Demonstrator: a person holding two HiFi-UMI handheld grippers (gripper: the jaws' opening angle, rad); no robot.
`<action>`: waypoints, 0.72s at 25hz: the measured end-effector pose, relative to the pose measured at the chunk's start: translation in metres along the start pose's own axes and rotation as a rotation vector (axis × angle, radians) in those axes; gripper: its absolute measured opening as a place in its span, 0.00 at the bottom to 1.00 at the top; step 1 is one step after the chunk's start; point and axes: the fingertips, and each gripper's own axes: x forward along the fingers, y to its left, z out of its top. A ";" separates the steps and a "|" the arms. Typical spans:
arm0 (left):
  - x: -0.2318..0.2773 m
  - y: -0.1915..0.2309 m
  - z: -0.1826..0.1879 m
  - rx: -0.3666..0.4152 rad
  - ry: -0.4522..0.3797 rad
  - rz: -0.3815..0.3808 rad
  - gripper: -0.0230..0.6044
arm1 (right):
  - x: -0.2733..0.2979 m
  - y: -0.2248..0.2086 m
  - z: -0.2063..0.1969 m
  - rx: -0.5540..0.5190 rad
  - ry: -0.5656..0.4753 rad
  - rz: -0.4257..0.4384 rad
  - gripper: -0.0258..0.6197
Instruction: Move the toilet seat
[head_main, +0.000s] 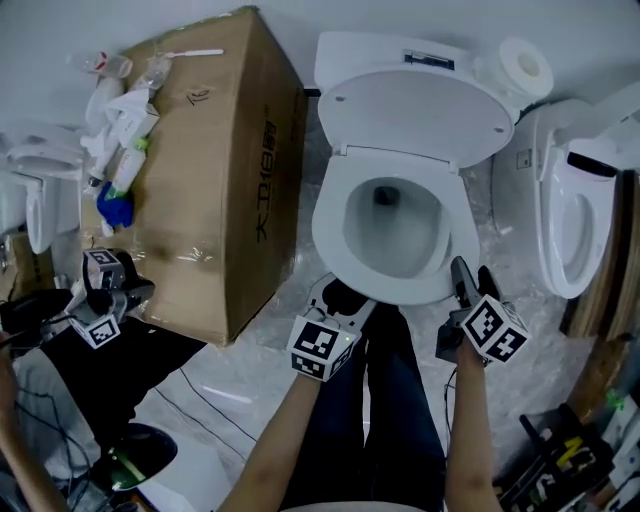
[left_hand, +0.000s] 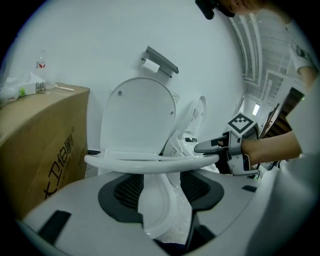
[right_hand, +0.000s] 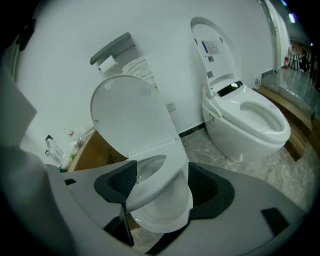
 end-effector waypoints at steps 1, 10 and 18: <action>0.000 0.000 0.002 0.003 0.001 0.000 0.42 | -0.005 0.000 0.004 -0.023 -0.015 -0.008 0.52; 0.003 0.002 0.037 0.028 -0.040 0.018 0.42 | -0.048 -0.022 0.026 0.016 -0.205 -0.131 0.20; 0.011 0.009 0.081 0.084 -0.103 0.042 0.40 | -0.043 0.005 0.020 -0.235 -0.182 -0.170 0.09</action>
